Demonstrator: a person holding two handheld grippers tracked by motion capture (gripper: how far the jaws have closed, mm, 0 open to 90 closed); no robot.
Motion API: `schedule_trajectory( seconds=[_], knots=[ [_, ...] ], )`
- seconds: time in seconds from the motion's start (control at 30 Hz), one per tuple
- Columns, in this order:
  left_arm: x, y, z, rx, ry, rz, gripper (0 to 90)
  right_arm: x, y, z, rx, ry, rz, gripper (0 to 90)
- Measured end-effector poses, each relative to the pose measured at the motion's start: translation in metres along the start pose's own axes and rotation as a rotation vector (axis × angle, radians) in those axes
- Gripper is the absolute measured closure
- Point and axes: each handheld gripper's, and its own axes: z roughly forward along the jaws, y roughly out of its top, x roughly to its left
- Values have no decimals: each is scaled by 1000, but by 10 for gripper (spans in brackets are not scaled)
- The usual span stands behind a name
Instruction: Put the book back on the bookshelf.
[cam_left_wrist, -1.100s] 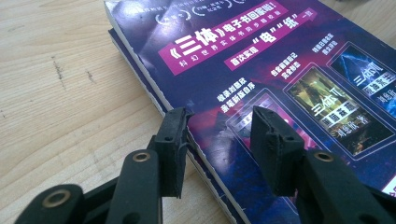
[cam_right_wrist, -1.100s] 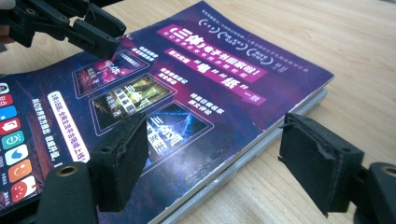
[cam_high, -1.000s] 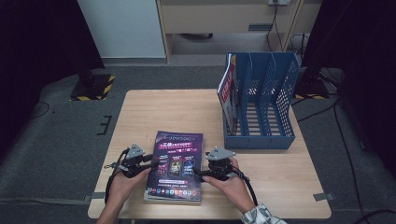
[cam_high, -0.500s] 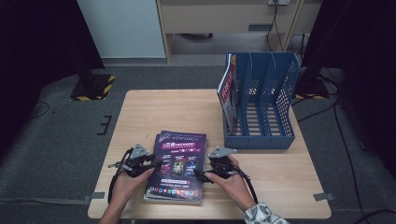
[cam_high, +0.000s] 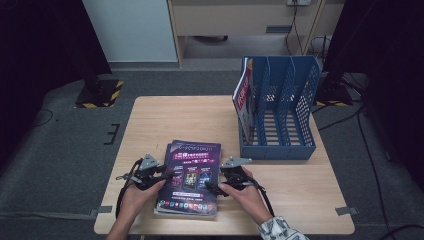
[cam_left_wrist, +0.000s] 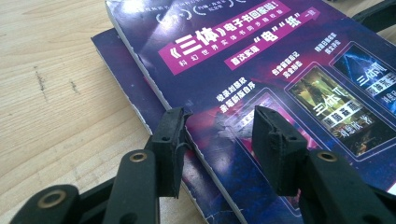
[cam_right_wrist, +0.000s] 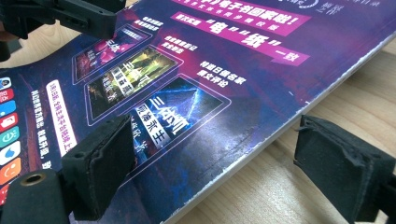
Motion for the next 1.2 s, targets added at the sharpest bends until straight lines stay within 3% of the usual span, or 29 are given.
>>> schedule_trajectory(
  seconds=[0.23,0.7,1.1,1.2],
  knots=[
    [0,0,0,1,0,0,542,-3,-1,4,1,42,36,123],
    [0,-1,-1,-2,0,-2,542,1,5,-2,-28,30,77,174],
    [2,-4,-2,-12,0,-13,532,6,32,-6,-86,39,68,205],
    [2,-4,-2,-13,1,-12,531,5,37,-5,-96,45,85,212]
  ],
)
